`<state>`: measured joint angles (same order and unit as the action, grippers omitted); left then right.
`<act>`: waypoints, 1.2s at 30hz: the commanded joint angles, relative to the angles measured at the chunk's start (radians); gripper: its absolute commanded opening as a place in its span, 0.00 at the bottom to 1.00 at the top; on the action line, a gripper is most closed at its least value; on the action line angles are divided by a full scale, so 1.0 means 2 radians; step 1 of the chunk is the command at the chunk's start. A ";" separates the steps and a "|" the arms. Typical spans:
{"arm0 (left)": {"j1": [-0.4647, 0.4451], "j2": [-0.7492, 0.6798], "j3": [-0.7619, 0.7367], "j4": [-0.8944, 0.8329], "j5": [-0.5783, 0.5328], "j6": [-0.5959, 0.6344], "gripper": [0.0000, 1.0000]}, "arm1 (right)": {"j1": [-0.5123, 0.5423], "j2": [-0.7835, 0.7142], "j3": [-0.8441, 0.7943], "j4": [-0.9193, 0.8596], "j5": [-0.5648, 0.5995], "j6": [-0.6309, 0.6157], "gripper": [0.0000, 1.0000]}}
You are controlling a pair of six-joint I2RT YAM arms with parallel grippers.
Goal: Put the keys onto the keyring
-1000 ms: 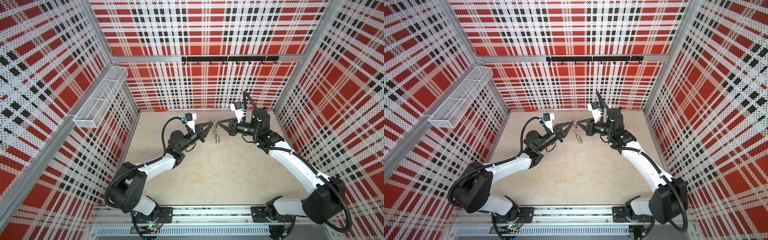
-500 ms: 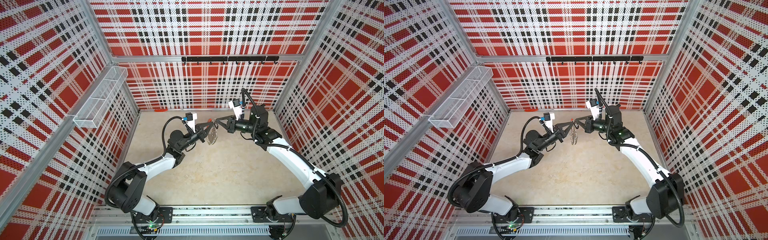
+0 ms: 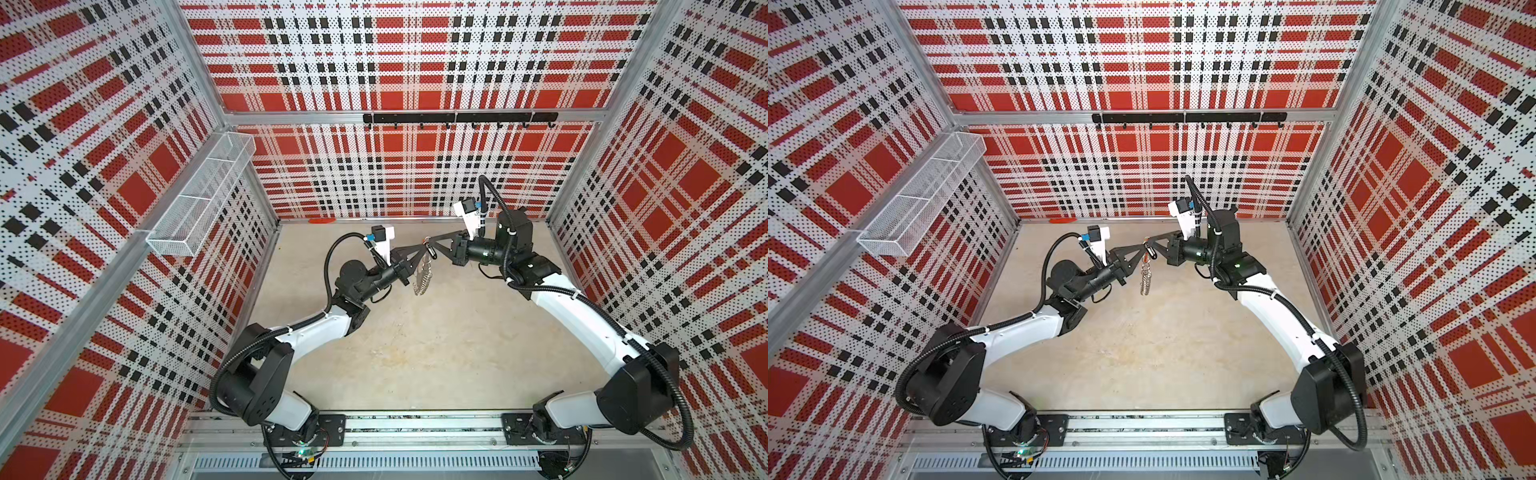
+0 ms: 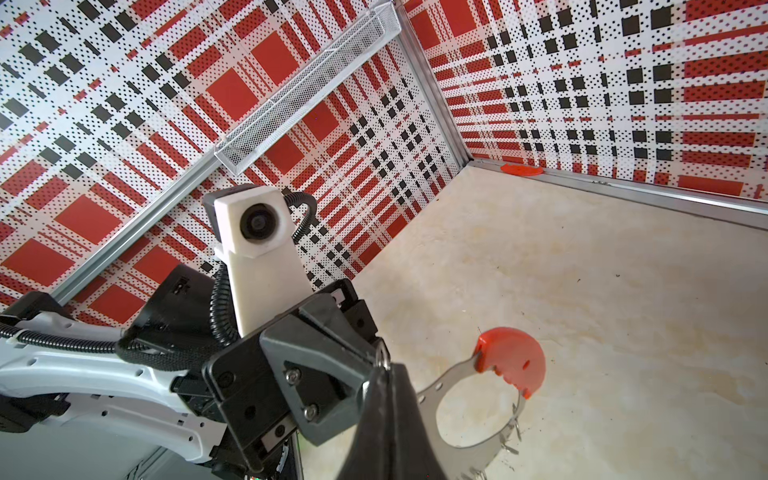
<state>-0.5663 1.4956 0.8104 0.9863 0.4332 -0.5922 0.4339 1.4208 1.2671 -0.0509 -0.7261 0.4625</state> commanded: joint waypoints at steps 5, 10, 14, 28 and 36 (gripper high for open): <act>-0.004 -0.006 0.017 0.027 0.004 0.021 0.00 | 0.004 0.004 0.010 -0.005 0.019 -0.006 0.00; -0.006 -0.006 0.017 0.027 0.004 0.025 0.00 | 0.003 0.005 0.011 -0.014 0.032 -0.009 0.00; -0.006 -0.009 0.014 0.028 0.003 0.028 0.00 | 0.003 0.004 0.011 -0.023 0.046 -0.011 0.00; -0.014 -0.023 -0.015 0.076 -0.011 0.061 0.00 | -0.006 -0.004 -0.003 -0.033 0.053 0.002 0.00; -0.034 -0.033 -0.035 0.094 -0.032 0.126 0.00 | -0.007 -0.012 -0.017 -0.040 0.046 0.003 0.00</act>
<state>-0.6067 1.4830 0.7406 1.0389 0.3496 -0.4175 0.4358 1.4147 1.2572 -0.1093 -0.6716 0.4694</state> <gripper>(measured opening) 0.042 0.050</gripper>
